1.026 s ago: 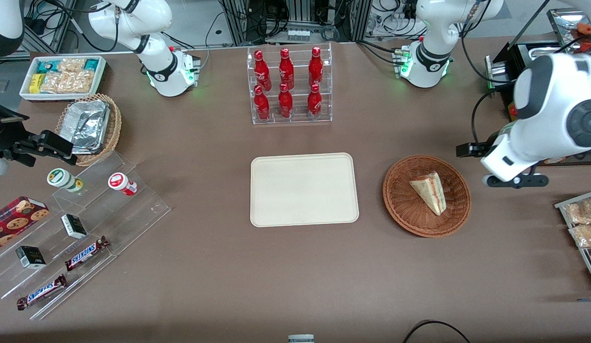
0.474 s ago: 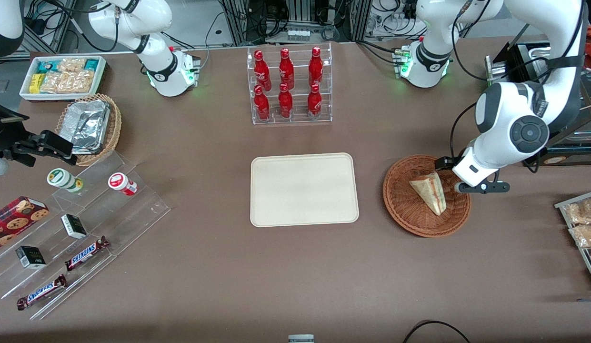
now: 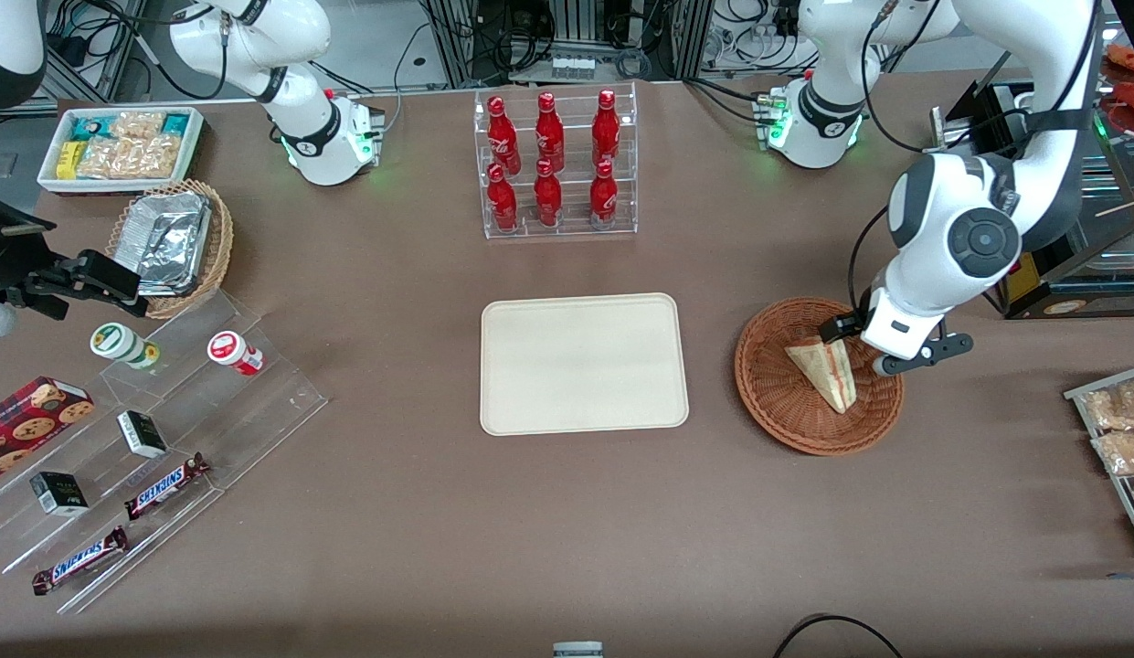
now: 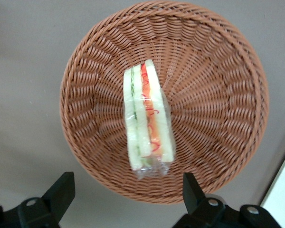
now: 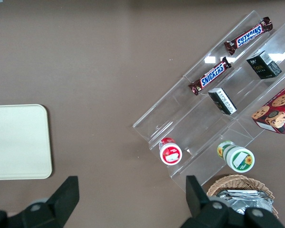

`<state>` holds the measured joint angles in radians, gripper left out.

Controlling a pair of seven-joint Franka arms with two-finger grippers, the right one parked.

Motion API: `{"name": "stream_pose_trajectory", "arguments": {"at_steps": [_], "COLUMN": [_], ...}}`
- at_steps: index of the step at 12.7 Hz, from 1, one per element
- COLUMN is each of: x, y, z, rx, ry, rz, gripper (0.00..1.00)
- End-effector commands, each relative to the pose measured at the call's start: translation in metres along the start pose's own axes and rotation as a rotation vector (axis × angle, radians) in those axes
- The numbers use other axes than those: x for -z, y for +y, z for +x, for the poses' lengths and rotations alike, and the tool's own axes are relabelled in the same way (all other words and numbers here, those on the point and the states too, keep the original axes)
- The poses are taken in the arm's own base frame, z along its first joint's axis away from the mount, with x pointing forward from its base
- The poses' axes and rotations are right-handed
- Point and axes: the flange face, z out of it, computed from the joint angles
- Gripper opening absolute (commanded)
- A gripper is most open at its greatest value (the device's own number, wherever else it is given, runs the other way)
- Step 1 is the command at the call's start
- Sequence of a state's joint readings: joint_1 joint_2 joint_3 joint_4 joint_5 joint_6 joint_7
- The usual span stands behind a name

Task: Place sandwich from basket to tray
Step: 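Lower the left gripper and close it on the wrapped sandwich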

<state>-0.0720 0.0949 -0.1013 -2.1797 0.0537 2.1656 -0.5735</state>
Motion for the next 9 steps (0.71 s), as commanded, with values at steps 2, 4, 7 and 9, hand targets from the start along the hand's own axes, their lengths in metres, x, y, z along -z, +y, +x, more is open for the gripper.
{"name": "stream_pose_trajectory", "arguments": {"at_steps": [2, 4, 7, 9], "x": [-0.017, -0.033, -0.049, -0.06], "y": [0.011, 0.016, 0.016, 0.017], "z": [-0.003, 0.0, 0.001, 0.003], "rx": [0.227, 0.29, 0.293, 0.287], "ry": [0.01, 0.003, -0.013, -0.017], "rz": [-0.017, -0.017, -0.003, 0.001], "gripper": [1.0, 1.0, 1.0, 1.0]}}
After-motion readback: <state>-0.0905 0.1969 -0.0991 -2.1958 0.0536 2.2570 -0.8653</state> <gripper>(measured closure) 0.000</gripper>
